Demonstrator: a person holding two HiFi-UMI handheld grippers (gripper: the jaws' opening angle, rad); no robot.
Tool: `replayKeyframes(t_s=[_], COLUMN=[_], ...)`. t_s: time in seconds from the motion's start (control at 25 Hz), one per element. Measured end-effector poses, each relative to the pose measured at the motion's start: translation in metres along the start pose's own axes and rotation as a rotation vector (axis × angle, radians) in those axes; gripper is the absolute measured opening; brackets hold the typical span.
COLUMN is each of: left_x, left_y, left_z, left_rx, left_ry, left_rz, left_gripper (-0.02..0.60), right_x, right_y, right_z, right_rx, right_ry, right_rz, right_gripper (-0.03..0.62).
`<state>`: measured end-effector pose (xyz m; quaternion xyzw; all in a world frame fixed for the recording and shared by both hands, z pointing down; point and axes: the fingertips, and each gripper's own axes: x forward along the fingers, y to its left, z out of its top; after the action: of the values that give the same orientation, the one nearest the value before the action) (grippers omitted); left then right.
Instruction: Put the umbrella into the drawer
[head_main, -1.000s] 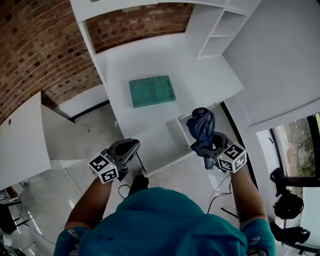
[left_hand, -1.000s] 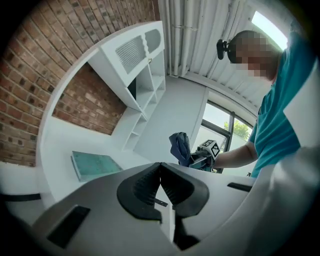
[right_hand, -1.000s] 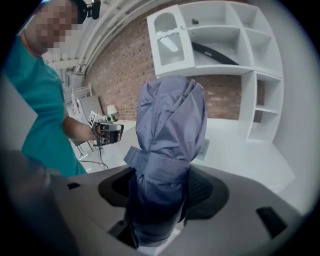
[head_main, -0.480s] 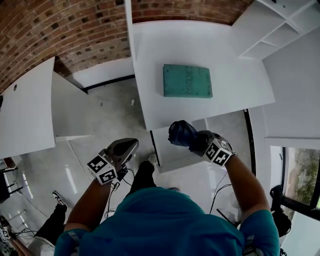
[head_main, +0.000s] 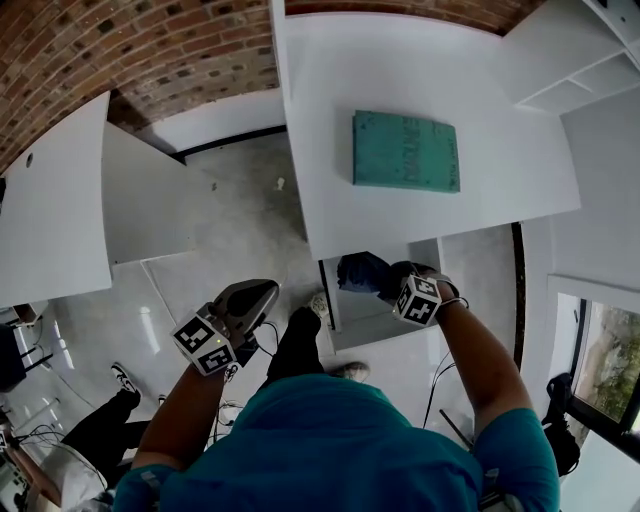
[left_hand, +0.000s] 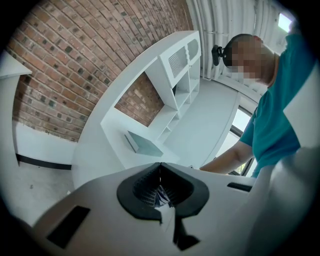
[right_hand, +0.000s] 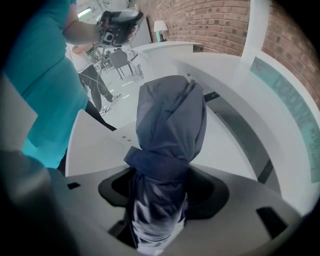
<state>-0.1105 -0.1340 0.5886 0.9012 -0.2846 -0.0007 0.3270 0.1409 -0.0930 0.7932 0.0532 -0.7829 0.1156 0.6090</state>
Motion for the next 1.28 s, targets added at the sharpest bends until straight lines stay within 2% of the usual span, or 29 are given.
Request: replayKeyframes(t_s=[0.28, 0.64, 0.88, 1.12, 1.28], left_x=[-0.008, -0.017, -0.015, -0.015, -0.012], left_y=[0.016, 0.027, 0.031, 0.03, 0.025], left_z=[-0.014, -0.027, -0.031, -0.036, -0.036], left_rx=[-0.026, -0.049, -0.064, -0.06, -0.056], left_ry=[0.026, 0.058, 0.068, 0.081, 0.082], left_rz=[0.035, 0.06, 0.057, 0.036, 0.018], left_gripper=[0.015, 0.015, 0.015, 0.015, 0.015], right_x=[0.057, 0.09, 0.109, 0.113, 0.109], right_y=[-0.014, -0.03, -0.034, -0.033, -0.035], right_z=[-0.003, -0.005, -0.017, -0.018, -0.017], right_rx=[0.019, 0.066, 0.071, 0.091, 0.091], right_ry=[0.077, 0.094, 0.167, 0.19, 0.213], right_rz=[0.001, -0.017, -0.053, -0.047, -0.097], right_gripper=[0.278, 0.278, 0.279, 0.279, 0.287])
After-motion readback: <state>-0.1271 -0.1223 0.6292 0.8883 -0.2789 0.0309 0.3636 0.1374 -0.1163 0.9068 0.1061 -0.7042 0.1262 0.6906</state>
